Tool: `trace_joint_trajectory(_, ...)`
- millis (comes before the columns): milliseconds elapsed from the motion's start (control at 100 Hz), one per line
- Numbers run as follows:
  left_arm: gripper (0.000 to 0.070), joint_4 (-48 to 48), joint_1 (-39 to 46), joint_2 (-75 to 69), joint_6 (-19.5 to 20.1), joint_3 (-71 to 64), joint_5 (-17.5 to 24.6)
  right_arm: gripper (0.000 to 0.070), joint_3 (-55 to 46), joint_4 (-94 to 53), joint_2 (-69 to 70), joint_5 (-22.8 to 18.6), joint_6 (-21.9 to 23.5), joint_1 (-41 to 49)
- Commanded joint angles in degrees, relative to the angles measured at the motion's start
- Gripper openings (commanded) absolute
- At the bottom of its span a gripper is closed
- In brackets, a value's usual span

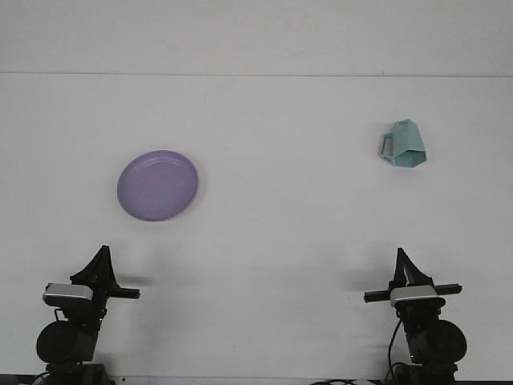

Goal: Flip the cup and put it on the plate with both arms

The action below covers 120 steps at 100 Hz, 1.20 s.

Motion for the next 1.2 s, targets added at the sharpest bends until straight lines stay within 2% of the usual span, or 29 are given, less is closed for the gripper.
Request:
trace_joint_trajectory(0, 0.0015, 0.59, 0.15, -0.09, -0.13, -1.09, 0.11, 0.0, -0.17, 0.83, 0.02, 0.02, 0.15, 0.07)
trace_joint_trajectory(640, 0.0015, 0.57, 0.15, -0.09, -0.22, -1.07, 0.11, 0.0, -0.17, 0.98, 0.02, -0.11, 0.42, 0.07)
trace_joint_trajectory(710, 0.0015, 0.46, 0.15, -0.09, -2.89, -1.07, 0.11, 0.0, -0.17, 1.88, 0.02, -0.09, 0.52, 0.07)
trace_joint_trajectory(770, 0.0013, 0.46, 0.15, -0.09, -6.6, -1.07, 0.11, 0.0, -0.17, 3.28, 0.02, -0.09, 2.6, 0.07)
trace_joint_trajectory(840, 0.0014, 0.61, 0.15, -0.09, -8.35, -1.07, 0.11, 0.0, -0.15, 5.57, 0.02, -0.07, 4.92, 0.07)
trace_joint_trajectory(920, 0.0014, 0.42, 0.15, -0.09, -8.61, -1.07, 0.11, 0.0, -0.15, 8.0, 0.02, 0.0, 8.5, 0.07)
trace_joint_trajectory(1120, 0.0013, 0.52, 0.15, -0.09, -8.59, -1.07, 0.11, 0.0, -0.15, 13.42, 0.02, 1.29, 9.6, 0.07)
trace_joint_trajectory(1190, 0.0013, 0.44, 0.15, -0.09, -8.59, -1.07, 0.11, 0.0, -0.15, 13.66, 0.02, 1.53, 12.7, 0.07)
